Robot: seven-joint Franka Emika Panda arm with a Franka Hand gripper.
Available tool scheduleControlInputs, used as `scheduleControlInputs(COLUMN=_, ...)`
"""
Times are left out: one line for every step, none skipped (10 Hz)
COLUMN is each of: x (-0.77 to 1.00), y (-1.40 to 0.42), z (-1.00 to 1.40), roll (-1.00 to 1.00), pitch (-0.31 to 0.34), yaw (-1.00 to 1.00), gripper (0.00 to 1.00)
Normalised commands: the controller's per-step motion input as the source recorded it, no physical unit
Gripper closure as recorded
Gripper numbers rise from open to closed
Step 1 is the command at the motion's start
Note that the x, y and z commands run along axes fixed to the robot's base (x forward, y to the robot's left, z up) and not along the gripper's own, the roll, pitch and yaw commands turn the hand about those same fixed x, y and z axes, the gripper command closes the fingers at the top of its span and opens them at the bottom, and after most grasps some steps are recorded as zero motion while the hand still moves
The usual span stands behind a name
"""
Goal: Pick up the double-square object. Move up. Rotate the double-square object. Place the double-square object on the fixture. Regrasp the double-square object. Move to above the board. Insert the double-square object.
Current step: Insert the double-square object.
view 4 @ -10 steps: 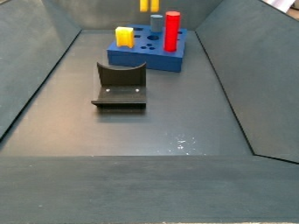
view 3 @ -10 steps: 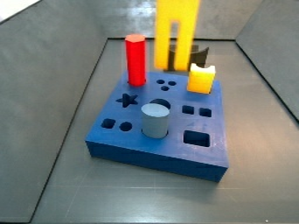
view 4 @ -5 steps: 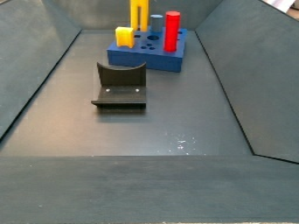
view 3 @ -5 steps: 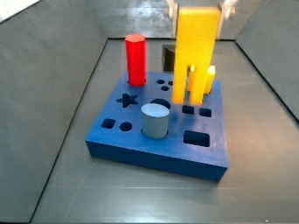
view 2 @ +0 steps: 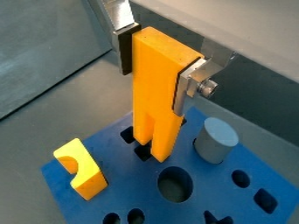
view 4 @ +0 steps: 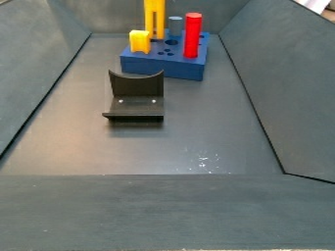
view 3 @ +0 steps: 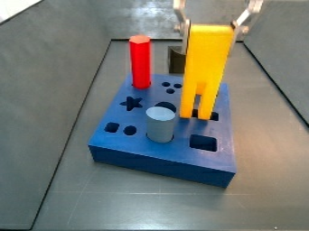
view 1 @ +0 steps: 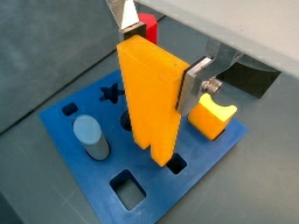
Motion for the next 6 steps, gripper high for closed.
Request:
scheduleControlInputs(x=0.56, y=0.0, z=-0.16, roll=0.17, pitch=0.09, yaw=-0.19, gripper=1.0)
scheduleControlInputs(x=0.7, y=0.06, z=-0.11, roll=0.08, pitch=0.104, yaw=-0.21, gripper=1.0)
scheduleControlInputs(x=0.78, y=0.09, z=-0.15, roll=0.04, pitch=0.1, yaw=-0.24, gripper=1.0)
scheduleControlInputs(x=0.72, y=0.0, z=-0.29, roll=0.03, pitch=0.027, yaw=-0.29, gripper=1.0)
scheduleControlInputs(x=0.74, y=0.02, z=-0.35, roll=0.01, pitch=0.064, yaw=-0.29, gripper=1.0)
scheduleControlInputs(x=0.73, y=0.04, z=-0.33, roll=0.01, pitch=0.084, yaw=-0.3, gripper=1.0)
